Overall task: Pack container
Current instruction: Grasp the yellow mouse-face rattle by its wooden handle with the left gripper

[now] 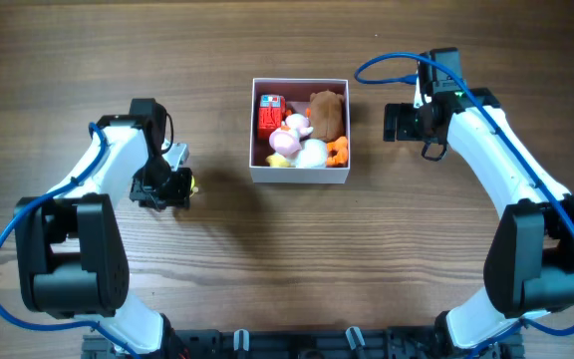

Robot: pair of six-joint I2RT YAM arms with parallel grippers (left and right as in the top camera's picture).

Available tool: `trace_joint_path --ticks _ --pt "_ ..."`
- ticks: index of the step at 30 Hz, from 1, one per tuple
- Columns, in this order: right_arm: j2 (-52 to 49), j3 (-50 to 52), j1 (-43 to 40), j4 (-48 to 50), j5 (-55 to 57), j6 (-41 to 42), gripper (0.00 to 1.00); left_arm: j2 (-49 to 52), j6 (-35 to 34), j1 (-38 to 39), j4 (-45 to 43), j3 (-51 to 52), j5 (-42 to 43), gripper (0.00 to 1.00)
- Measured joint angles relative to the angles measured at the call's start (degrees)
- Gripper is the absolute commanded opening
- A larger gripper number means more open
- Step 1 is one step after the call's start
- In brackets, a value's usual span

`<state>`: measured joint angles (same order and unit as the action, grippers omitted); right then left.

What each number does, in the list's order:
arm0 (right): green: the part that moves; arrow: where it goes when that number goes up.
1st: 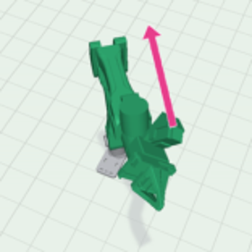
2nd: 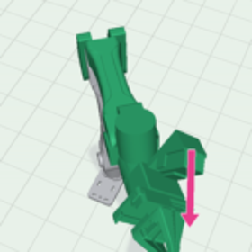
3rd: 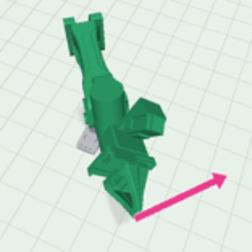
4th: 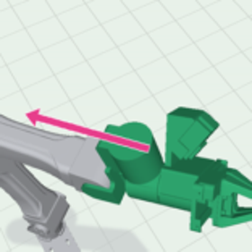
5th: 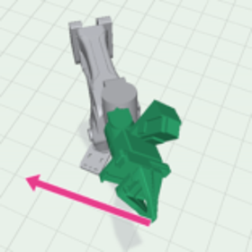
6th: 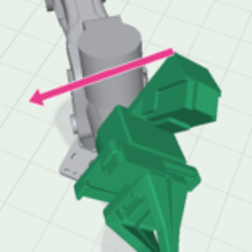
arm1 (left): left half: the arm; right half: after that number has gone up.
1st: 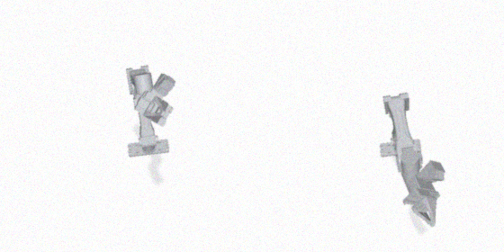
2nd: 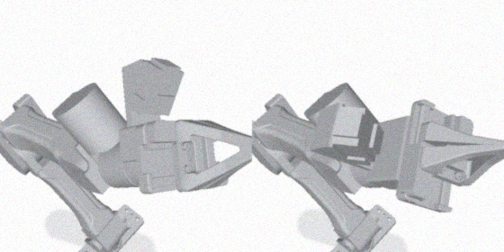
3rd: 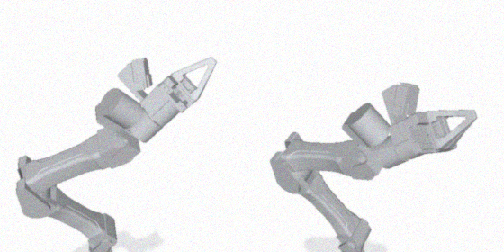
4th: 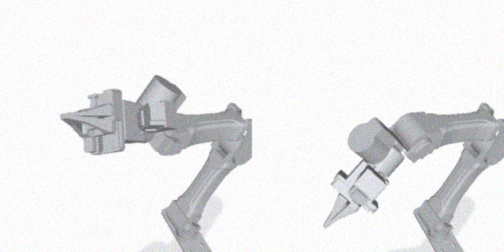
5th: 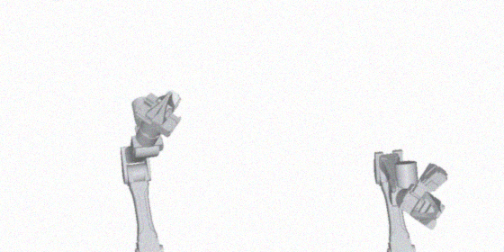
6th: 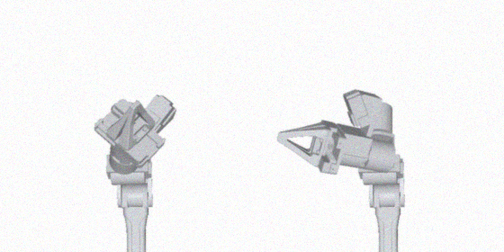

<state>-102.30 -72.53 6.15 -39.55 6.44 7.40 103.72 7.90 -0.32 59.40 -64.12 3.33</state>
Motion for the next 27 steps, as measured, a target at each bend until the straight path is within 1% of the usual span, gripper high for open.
trace_joint_path --ticks 2,5,9,12,14,16,17,19,20,22,27 --pt "0.00 -0.02 0.00 0.00 0.00 0.00 1.00 0.00 0.00 0.00 2.12 -1.68 0.02 0.46" --pt "0.00 0.00 0.00 0.00 0.00 0.00 1.00 0.00 0.00 0.00 4.74 -5.62 0.02 0.54" --pt "0.00 -0.02 0.00 0.00 0.00 0.00 1.00 0.00 0.50 0.00 4.00 -7.48 -0.63 0.62" --pt "0.00 -0.02 0.00 0.00 0.00 0.00 0.99 0.00 2.49 0.00 2.82 -7.48 -1.27 0.70" --pt "0.00 -0.02 0.00 0.00 0.00 0.00 1.00 0.00 3.67 0.00 2.08 -7.48 -1.60 0.68" --pt "0.00 0.00 0.00 0.00 0.00 0.00 1.00 0.00 4.39 0.00 1.18 -7.48 -1.75 0.60" --pt "0.00 -0.02 0.00 0.00 0.00 0.00 1.00 0.00 5.16 0.00 0.70 -7.48 -1.79 0.60" --pt "0.00 0.00 0.00 0.00 0.00 0.00 0.99 0.00 6.05 0.00 0.17 -7.48 -1.90 0.62" --pt "0.00 0.00 0.00 0.00 0.00 0.00 0.99 0.00 6.75 0.00 0.11 -7.48 -1.92 0.65" --pt "0.00 0.00 0.00 0.00 0.00 0.00 1.00 0.00 8.20 0.00 0.22 -7.48 -1.95 0.69" --pt "0.00 0.00 0.00 0.00 0.00 0.00 1.00 0.00 11.56 0.00 1.60 -7.48 -2.62 0.70"
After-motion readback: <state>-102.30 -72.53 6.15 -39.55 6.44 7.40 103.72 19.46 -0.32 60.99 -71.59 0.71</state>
